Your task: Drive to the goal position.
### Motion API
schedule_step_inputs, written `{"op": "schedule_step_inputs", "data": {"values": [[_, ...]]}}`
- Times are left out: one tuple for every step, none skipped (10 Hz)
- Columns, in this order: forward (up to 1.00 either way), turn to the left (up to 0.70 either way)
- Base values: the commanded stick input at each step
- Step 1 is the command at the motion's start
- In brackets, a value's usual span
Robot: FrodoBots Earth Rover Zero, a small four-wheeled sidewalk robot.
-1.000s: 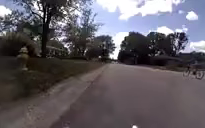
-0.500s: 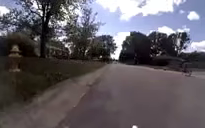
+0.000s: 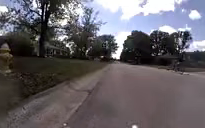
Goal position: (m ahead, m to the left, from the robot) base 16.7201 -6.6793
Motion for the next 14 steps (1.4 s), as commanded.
{"op": "schedule_step_inputs", "data": {"values": [[0.85, -0.34], [0.85, -0.34], [0.85, -0.34], [0.85, -0.34], [0.85, -0.23], [0.85, -0.03], [0.85, 0.0], [0.85, 0.0], [0.85, 0.0], [0.85, 0.0], [0.85, 0.0], [0.85, 0.0], [0.85, 0.0], [0.85, 0.0]]}}
